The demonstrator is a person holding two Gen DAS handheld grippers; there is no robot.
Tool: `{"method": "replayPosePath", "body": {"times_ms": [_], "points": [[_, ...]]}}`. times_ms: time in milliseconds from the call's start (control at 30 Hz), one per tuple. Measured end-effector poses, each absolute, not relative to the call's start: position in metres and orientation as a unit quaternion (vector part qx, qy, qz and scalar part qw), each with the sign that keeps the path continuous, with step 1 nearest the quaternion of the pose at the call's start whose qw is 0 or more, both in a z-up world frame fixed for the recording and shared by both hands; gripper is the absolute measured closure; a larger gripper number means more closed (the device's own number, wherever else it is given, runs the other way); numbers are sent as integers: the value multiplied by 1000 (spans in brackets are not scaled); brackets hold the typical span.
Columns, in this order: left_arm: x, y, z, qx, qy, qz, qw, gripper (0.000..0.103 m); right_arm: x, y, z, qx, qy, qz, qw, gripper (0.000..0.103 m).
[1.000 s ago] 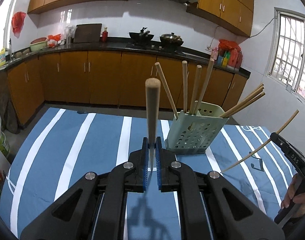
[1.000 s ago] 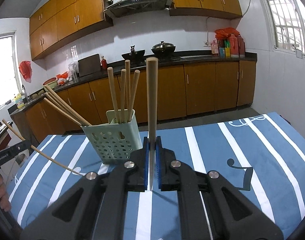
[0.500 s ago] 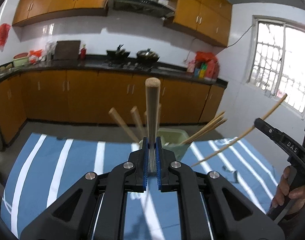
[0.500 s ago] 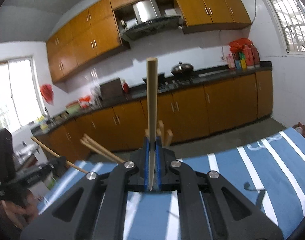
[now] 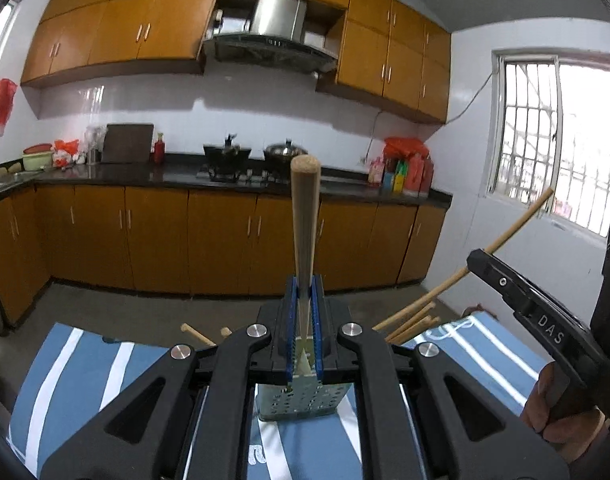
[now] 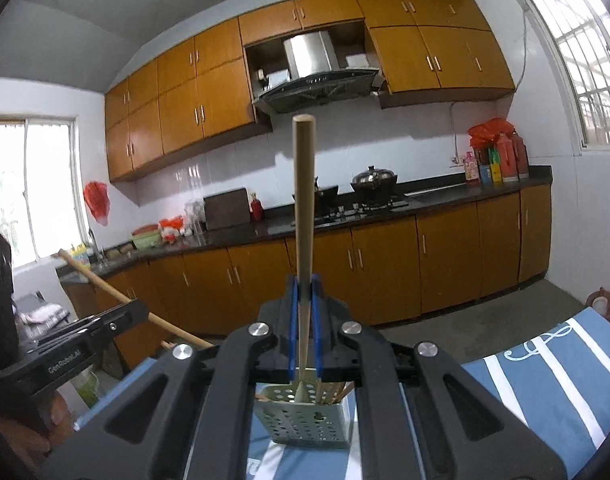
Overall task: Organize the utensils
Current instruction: 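Lower the chopstick into the green basket and open the left tool while the right tool releases its chopstick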
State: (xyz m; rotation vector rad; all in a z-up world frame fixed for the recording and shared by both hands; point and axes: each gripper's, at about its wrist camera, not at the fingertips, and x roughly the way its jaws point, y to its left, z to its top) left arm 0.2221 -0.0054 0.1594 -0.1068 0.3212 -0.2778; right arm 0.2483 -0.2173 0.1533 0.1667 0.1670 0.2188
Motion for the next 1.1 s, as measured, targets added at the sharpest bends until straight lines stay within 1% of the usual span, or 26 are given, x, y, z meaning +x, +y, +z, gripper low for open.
{"method": "replayPosePath", "body": {"times_ms": [367,733,833,867,933,967,1000,1100], "points": [[249,-10,126,-46,217,-133,966,96,293,-198,119,54,143,105,983,95],[267,-15,112,-49,244,-137,959,96,306,-195,110,49,157,99,981,95],[270,-14,110,-61,252,-138,956,95,309,-192,111,49,163,97,981,93],[270,-10,112,-72,248,-139,956,94,309,-193,113,55,163,99,980,91],[266,-5,116,-83,240,-140,957,85,308,-195,115,60,160,99,980,84],[263,-3,119,-85,233,-137,959,73,305,-196,117,62,155,98,981,81],[263,-1,121,-87,227,-135,960,67,303,-198,118,64,151,97,982,80],[256,5,129,-96,212,-135,963,66,295,-202,122,71,143,97,982,78]]}}
